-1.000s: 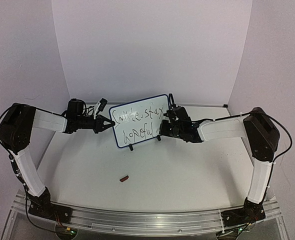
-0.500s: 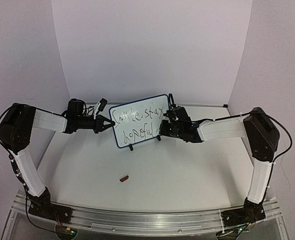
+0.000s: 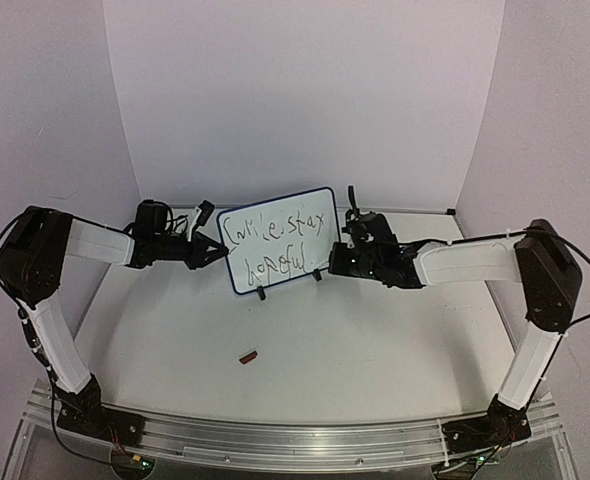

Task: Write a sentence on the whiteboard
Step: Write a sentence on the whiteboard, then place the whiteboard at the center of the board.

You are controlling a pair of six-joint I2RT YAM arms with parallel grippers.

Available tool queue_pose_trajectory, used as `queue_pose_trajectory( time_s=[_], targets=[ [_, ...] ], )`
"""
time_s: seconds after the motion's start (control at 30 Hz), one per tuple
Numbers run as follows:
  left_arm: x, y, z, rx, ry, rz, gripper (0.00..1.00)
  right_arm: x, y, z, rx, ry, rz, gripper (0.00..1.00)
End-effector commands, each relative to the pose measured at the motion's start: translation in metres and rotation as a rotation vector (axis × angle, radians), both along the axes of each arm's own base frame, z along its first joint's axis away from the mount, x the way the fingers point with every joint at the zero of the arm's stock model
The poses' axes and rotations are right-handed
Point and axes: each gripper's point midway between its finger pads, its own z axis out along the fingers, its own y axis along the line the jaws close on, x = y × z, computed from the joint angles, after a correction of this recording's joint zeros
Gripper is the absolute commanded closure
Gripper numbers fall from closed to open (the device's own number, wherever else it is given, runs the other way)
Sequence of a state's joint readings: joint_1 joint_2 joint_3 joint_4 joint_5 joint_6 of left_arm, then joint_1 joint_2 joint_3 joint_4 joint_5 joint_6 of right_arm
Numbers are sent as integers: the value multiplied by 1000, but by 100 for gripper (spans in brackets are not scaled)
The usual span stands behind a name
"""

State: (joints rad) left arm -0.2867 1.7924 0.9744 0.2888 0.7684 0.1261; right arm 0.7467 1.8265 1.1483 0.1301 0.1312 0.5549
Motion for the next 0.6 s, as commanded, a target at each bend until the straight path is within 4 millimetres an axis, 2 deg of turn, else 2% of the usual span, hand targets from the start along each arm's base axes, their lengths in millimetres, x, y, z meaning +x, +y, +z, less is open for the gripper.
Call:
queue_pose_trajectory(
  time_s=[0.0, 0.2, 0.27, 0.33, 0.43, 0.57],
  targets=[
    [4, 9, -5, 47, -12, 46, 68, -6, -17, 45, -30, -82, -9, 100],
    [1, 11, 0, 50, -26, 56, 49, -8, -28, 61, -75, -116, -22, 100],
    [0, 12, 3, 49, -33, 58, 37, -9, -31, 65, -74, -125, -26, 100],
    [0, 12, 8, 45, -38, 66, 30, -10, -33, 69, -73, -132, -27, 100],
    [2, 16, 20, 50, -56, 88, 22, -9, -31, 76, -62, -142, -1, 100],
    [-2, 25, 38, 46, -100, 152, 20, -8, -31, 86, -28, -133, 46, 100]
  ],
)
